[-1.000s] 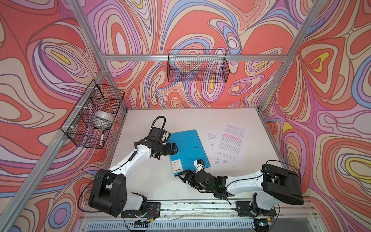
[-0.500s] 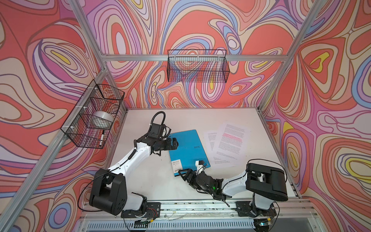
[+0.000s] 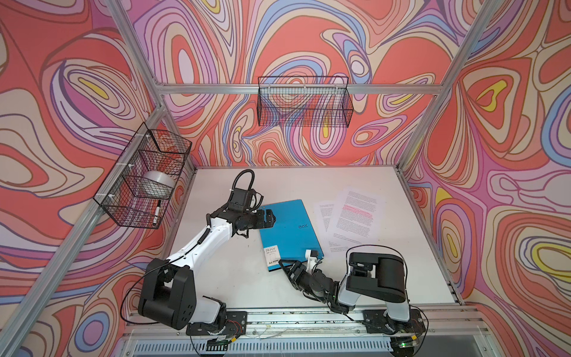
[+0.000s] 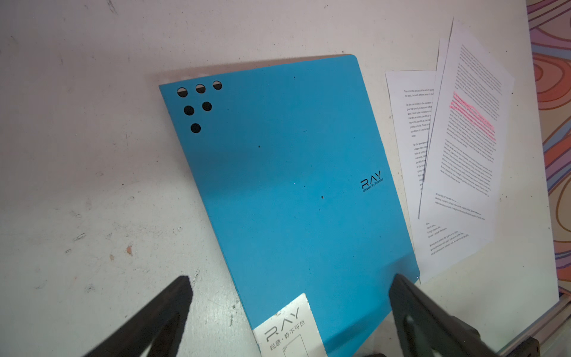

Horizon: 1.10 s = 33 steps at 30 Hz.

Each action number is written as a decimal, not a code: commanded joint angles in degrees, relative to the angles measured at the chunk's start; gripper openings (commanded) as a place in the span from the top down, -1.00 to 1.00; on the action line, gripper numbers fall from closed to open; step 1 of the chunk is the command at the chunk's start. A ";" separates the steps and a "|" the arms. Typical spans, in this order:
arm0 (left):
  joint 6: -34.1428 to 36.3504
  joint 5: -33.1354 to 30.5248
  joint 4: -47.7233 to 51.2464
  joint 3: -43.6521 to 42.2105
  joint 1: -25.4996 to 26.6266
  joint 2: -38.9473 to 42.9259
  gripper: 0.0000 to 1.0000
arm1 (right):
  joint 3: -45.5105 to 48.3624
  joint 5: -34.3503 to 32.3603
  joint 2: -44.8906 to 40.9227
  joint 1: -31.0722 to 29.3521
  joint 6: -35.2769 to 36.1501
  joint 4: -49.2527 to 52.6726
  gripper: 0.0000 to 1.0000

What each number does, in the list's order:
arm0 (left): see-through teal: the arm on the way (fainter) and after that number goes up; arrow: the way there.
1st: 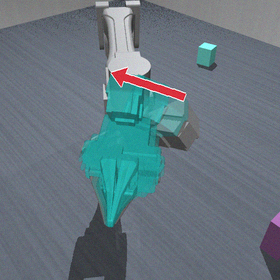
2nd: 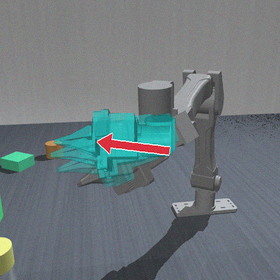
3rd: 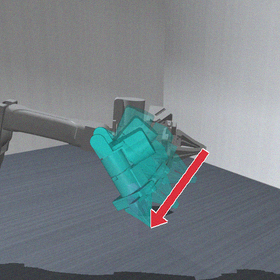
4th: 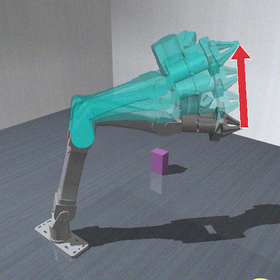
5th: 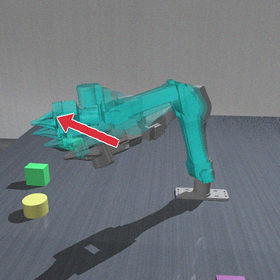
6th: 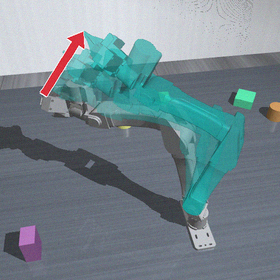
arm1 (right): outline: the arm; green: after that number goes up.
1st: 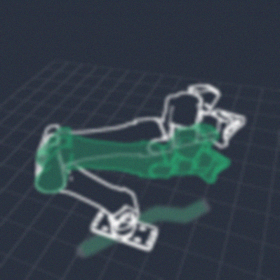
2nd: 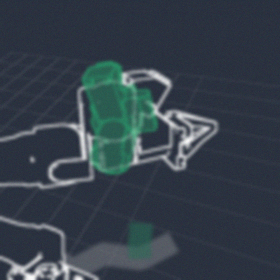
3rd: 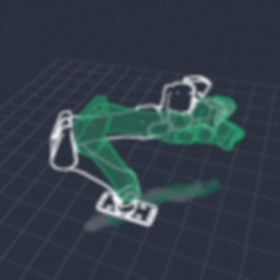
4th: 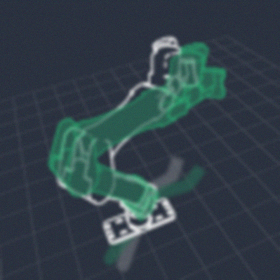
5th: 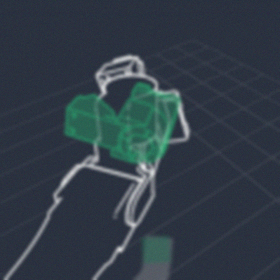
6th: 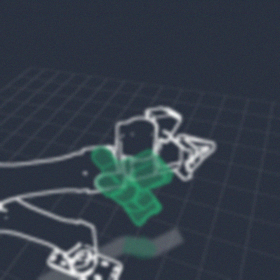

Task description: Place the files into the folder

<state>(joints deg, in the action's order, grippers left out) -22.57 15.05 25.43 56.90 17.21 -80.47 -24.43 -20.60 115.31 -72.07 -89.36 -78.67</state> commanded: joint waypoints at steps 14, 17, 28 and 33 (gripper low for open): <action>-0.98 -0.23 -0.22 1.02 -0.09 -0.13 -1.00 | 1.29 -2.33 -0.27 2.10 1.10 -3.33 -0.60; -1.16 -0.09 -0.27 0.93 -0.08 -0.24 -1.00 | 1.39 -2.61 -1.26 2.60 1.29 -0.96 -0.61; -0.99 -0.16 0.04 0.58 -0.10 -0.05 -1.00 | 1.02 -3.37 -2.88 3.91 5.67 -0.87 -0.64; -1.06 -0.28 0.05 0.58 -0.08 0.11 -1.00 | 2.08 -4.62 -6.36 4.34 8.48 0.19 -0.68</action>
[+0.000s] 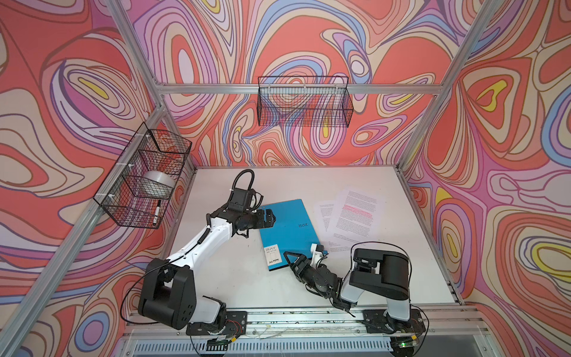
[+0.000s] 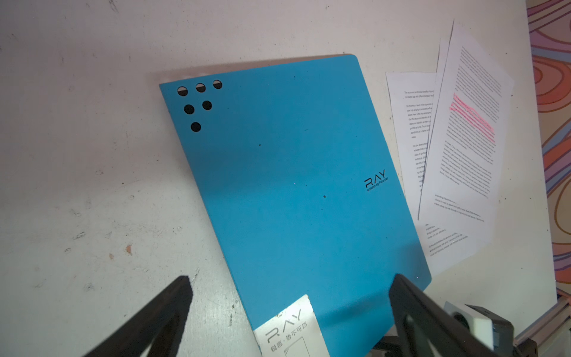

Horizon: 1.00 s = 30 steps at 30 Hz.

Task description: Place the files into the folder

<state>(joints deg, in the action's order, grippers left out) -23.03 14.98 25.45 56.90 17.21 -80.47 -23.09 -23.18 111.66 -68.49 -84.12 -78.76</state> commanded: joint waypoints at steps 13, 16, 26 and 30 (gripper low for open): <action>-0.44 -0.21 -1.67 -0.47 -0.42 2.70 -1.00 | -13.90 3.96 -17.28 2.05 18.31 39.00 -0.78; -0.45 0.55 -1.46 0.07 -1.16 3.80 -1.00 | -20.14 4.20 -19.18 2.04 23.35 49.83 -0.81; -7.63 6.86 -5.06 -6.45 -4.95 4.71 -1.00 | -27.44 6.27 -16.02 2.21 28.45 56.73 -0.87; -10.70 4.87 -5.86 -9.00 -6.38 5.24 -1.00 | -24.63 4.74 -15.06 2.61 25.98 53.04 -0.88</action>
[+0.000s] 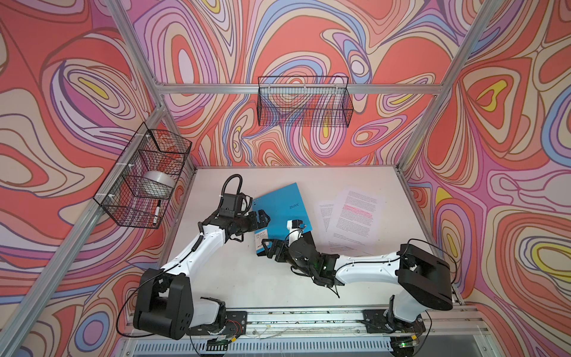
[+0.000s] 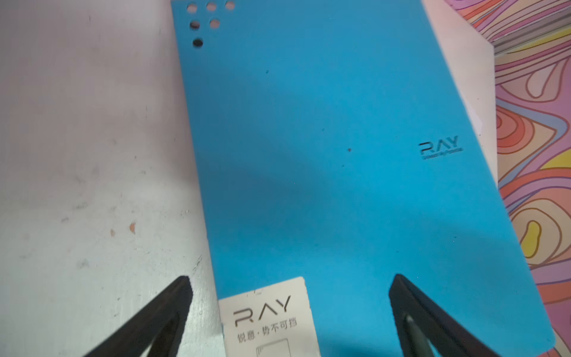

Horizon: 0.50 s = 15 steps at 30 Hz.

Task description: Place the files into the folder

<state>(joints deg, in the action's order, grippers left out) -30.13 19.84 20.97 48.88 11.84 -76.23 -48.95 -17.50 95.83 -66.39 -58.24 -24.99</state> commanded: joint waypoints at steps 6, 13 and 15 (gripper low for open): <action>-3.58 -3.01 -1.30 -2.42 -2.26 0.82 -1.00 | 2.45 -1.87 -0.27 1.08 0.97 -2.53 -0.89; -5.11 -1.61 -2.46 -2.49 -3.70 0.74 -1.00 | -0.59 -0.35 0.13 1.16 5.32 -2.06 -0.89; -4.62 -1.10 -1.98 -1.15 -4.32 1.12 -1.00 | -1.09 0.53 0.08 1.21 6.38 -2.29 -0.89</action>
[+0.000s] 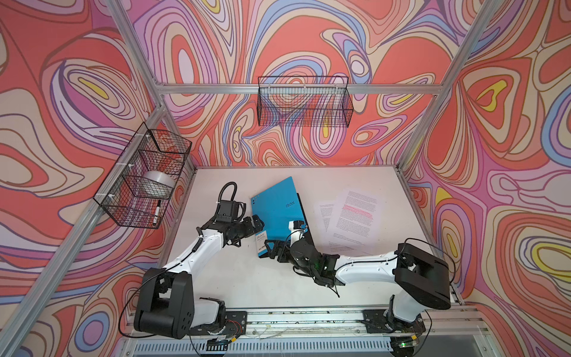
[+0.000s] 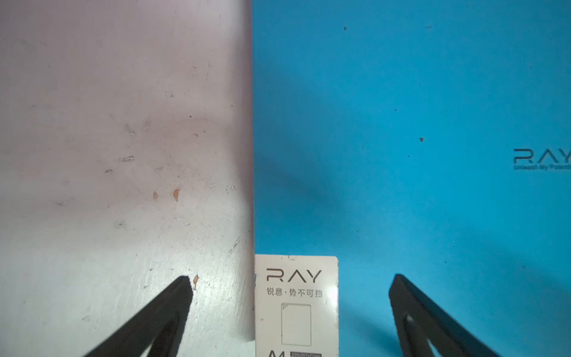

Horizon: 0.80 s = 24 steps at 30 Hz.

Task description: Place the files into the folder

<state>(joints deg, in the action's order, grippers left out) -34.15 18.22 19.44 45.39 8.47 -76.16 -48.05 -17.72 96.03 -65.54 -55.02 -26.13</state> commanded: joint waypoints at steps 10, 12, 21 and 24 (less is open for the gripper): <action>1.80 6.12 -0.12 5.19 -3.18 3.92 -1.00 | -11.25 6.52 1.15 0.36 10.37 6.67 -0.90; 3.69 6.67 1.15 7.27 -3.20 4.59 -1.00 | -12.38 7.00 1.60 0.33 11.00 7.47 -0.91; 6.78 9.87 6.52 16.66 -3.37 4.73 -1.00 | -18.43 10.50 3.75 0.35 15.19 12.14 -0.95; 5.95 11.94 6.96 18.46 -3.35 3.88 -1.00 | -19.76 11.17 4.49 0.36 15.94 12.51 -0.95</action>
<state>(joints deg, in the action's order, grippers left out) -28.69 27.22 23.49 62.02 5.52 -71.88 -65.82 -8.05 99.66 -65.54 -41.47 -15.18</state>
